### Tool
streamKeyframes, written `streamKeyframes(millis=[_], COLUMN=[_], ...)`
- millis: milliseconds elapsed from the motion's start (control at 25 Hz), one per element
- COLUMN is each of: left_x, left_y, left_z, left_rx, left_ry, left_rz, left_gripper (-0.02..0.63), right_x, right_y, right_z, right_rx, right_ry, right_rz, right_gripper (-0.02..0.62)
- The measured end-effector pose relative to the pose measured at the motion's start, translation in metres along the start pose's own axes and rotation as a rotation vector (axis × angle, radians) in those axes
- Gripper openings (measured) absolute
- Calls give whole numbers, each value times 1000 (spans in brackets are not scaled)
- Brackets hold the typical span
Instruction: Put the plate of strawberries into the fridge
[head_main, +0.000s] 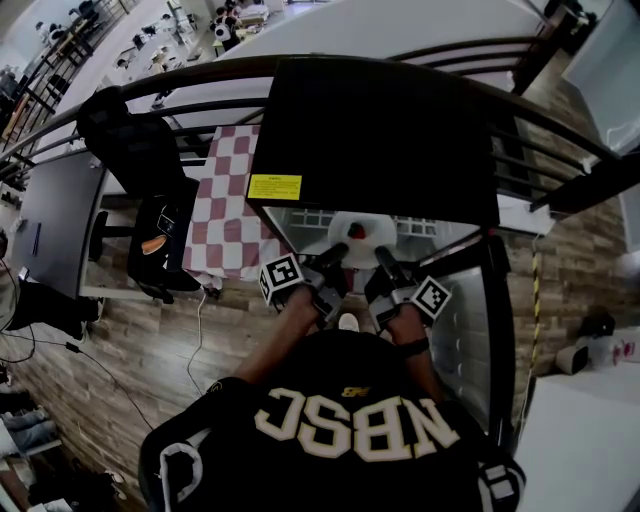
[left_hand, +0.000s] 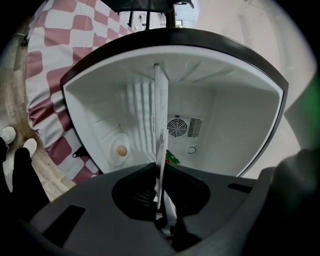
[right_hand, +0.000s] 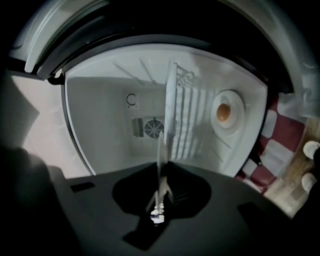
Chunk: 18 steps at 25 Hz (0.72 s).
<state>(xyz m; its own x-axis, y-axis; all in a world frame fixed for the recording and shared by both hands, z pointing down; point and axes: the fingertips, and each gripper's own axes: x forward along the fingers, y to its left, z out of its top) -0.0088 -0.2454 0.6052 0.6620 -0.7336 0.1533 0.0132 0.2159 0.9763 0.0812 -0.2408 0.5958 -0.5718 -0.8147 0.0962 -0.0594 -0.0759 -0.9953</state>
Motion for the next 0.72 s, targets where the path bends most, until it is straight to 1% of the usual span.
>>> streamKeyframes(millis=[280, 520, 720], left_x=[11, 18, 22], left_y=[-2, -3, -9], left_z=[7, 15, 15], left_rx=[-26, -11, -39], left_ry=[-10, -24, -22], left_rz=[-12, -31, -51], left_gripper=[37, 40, 44], right_x=[11, 19, 23], right_y=[1, -2, 0], right_z=[10, 15, 17], right_rx=[-7, -9, -15], right_ry=[-9, -11, -2], right_rz=[10, 13, 15], right_gripper=[41, 41, 41])
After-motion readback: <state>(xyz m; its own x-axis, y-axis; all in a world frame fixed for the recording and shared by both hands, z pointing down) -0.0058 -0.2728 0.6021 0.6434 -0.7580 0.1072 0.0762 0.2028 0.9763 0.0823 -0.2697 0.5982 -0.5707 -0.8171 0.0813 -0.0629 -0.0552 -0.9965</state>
